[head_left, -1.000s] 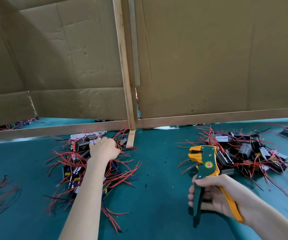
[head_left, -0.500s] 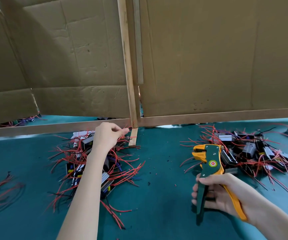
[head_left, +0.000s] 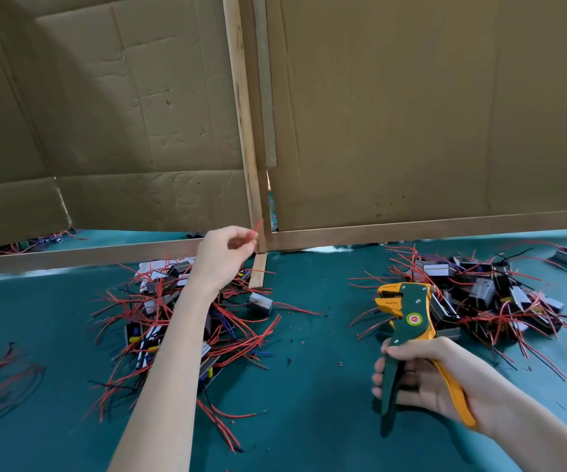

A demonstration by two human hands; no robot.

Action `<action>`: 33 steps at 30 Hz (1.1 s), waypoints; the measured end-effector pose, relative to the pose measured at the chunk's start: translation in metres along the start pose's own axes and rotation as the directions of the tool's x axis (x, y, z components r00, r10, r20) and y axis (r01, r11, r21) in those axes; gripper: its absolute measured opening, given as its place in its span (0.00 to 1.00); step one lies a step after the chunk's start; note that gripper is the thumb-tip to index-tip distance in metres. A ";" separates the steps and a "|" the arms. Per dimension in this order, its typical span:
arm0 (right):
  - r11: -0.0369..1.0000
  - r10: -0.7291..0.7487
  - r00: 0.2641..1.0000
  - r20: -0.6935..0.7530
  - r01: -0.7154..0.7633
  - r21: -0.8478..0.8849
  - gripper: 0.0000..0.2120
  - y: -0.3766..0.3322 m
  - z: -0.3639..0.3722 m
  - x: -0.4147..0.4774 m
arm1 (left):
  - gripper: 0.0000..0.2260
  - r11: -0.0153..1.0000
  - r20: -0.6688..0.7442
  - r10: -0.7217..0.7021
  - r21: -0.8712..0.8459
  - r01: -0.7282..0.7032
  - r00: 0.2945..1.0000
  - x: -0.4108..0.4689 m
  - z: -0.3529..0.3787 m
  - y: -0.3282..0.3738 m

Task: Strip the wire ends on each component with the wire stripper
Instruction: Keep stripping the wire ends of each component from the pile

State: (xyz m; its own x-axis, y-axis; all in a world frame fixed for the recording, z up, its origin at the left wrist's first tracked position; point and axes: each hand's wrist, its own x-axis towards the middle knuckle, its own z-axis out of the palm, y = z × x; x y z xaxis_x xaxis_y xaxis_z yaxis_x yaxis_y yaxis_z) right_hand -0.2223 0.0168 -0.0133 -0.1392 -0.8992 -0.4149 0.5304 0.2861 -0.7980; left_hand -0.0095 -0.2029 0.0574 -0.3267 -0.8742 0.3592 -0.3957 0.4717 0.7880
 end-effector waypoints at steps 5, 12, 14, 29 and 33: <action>1.000 -0.003 1.000 0.005 0.003 0.001 0.15 0.001 0.000 0.001 | 0.08 0.957 -0.330 0.287 0.058 -0.285 0.899 -0.008 -0.014 0.028; 1.000 -0.016 1.000 0.006 0.016 -0.015 0.13 0.000 0.002 -0.001 | 0.06 0.729 -0.150 0.297 -0.603 -0.325 0.943 -0.019 -0.002 0.063; 1.000 -0.017 1.000 0.004 0.017 -0.013 0.13 0.000 0.002 -0.001 | 0.07 0.713 0.003 0.309 -0.662 -0.230 0.951 -0.019 0.009 0.057; 1.000 -0.027 1.000 0.006 0.027 0.003 0.16 0.000 -0.001 0.001 | 0.32 0.986 0.278 -0.042 0.169 -0.006 0.960 -0.006 0.063 -0.026; 1.000 -0.023 1.000 0.008 0.023 0.002 0.14 0.001 -0.001 0.001 | 0.26 0.910 0.476 -0.030 0.377 -0.173 0.879 -0.006 0.052 -0.033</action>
State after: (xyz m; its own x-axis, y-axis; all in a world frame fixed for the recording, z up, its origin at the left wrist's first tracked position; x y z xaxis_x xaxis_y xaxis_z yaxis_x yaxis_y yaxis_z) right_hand -0.2227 0.0165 -0.0150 -0.1447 -0.9083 -0.3925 0.5288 0.2643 -0.8066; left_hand -0.0393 -0.2075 0.0032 -0.6837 -0.7278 0.0539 -0.6273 0.6237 0.4664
